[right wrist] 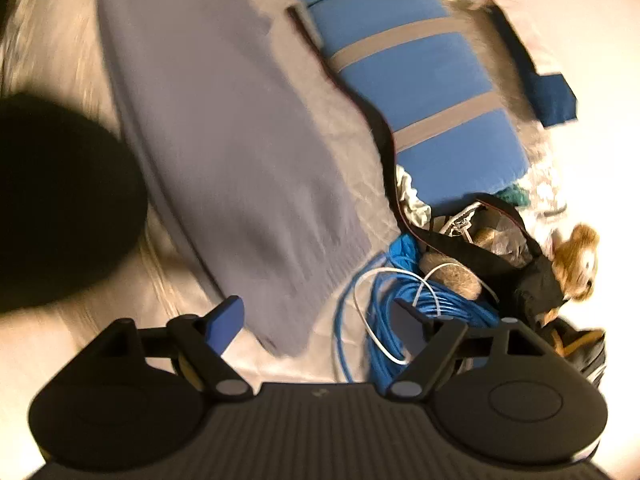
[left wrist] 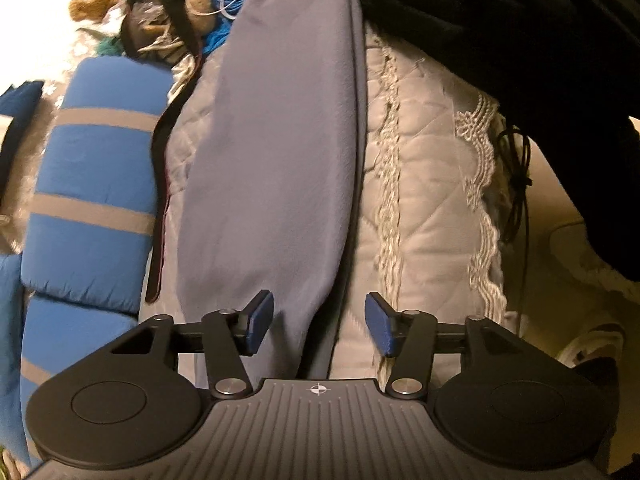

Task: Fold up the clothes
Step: 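Lay the folded sweatpants on the bed and open both tools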

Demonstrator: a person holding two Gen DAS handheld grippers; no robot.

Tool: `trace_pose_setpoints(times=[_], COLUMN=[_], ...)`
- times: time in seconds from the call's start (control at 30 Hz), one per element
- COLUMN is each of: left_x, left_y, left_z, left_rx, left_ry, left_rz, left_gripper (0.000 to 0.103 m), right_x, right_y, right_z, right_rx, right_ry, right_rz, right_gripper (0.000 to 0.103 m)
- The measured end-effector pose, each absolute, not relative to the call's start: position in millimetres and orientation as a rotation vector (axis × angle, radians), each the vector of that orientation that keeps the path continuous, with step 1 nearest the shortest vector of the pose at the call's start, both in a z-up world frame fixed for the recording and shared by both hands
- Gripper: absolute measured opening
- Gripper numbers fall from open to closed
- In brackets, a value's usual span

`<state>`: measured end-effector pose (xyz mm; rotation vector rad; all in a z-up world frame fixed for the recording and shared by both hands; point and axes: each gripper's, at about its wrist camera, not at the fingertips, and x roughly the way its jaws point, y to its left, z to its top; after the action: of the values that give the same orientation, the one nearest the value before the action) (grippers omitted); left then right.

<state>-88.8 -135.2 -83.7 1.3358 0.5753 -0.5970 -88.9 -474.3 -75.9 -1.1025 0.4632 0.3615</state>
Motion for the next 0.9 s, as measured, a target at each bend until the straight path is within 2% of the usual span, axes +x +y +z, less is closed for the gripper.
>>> trace_pose_setpoints(times=[0.2,0.37,0.9], left_x=[-105.6,-99.0,-76.8], left_y=[-121.0,-106.6,-76.8], left_z=[-68.4,-55.5,-87.0], left_rx=[1.298,1.221,1.343], left_ry=[0.519,0.517,0.593], left_rz=[-0.534,-0.429,-0.24], left_gripper=[0.05,0.049,0.05], right_x=[-98.8,-113.4,-135.3], right_y=[-426.3,-377.1,-295.2], right_z=[-50.5,-51.3,-80.0], right_rx=[-0.883,-0.808,-0.701], right_ry=[0.386,0.324,0.326], right_rz=[0.44,0.527,0.679], right_gripper=[0.091,0.092,0.093])
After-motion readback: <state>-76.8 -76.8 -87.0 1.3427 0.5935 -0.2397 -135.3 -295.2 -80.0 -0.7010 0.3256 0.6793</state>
